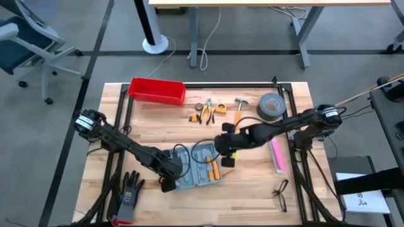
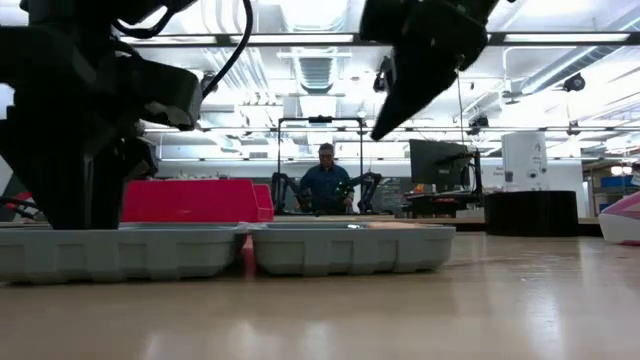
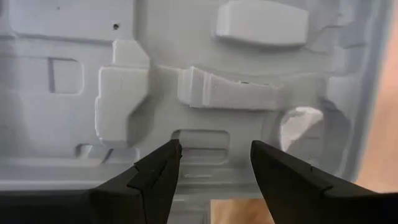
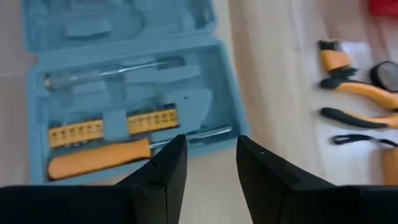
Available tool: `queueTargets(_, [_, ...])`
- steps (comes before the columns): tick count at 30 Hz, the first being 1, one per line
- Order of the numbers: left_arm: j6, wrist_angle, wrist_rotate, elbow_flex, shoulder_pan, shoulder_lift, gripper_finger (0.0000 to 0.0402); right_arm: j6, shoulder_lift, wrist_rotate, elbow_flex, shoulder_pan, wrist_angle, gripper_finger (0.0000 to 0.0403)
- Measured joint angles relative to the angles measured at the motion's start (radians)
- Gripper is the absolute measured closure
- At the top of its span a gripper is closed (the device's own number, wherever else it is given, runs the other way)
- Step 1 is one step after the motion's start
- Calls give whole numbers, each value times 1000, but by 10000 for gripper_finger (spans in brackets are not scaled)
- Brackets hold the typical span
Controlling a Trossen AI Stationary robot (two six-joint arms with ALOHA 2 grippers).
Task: Prefit tool cases
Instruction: Remove the screwdriver bit holder handle from the gray toolbox
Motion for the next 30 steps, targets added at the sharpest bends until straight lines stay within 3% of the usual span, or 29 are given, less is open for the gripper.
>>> queueTargets(13, [117, -132, -33, 0, 0, 0, 196, 28, 109, -13, -1, 50, 83, 286])
queueTargets(21, [192, -142, -63, 0, 0, 0, 196, -28, 131, -13, -2, 31, 135, 293])
queueTargets(30, [313, -146, -122, 0, 0, -1, 196, -157, 133, -97, 20, -5, 120, 278])
